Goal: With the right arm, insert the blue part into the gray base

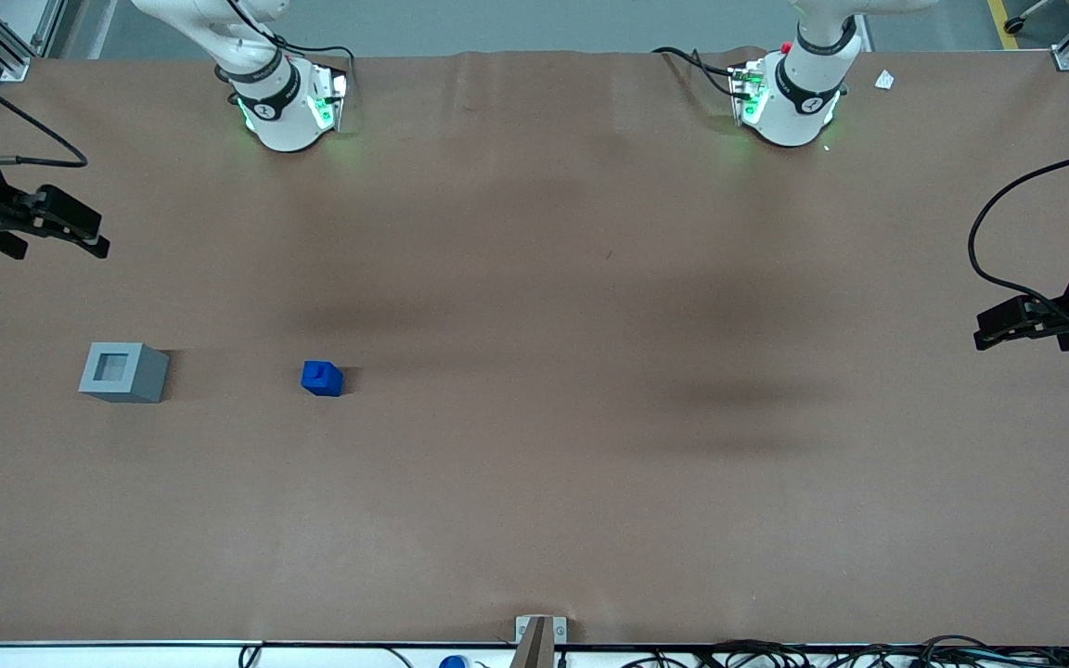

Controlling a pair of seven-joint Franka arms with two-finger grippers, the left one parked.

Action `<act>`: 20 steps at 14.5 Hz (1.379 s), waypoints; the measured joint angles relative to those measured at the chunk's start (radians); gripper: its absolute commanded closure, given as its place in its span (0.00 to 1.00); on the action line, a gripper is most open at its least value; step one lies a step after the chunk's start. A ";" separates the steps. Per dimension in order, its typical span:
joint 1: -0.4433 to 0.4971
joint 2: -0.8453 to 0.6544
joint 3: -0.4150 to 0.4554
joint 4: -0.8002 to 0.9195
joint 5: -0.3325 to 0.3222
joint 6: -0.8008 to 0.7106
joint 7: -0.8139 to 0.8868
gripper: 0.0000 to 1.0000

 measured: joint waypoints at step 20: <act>0.205 0.178 0.003 -0.327 0.006 0.558 0.252 0.00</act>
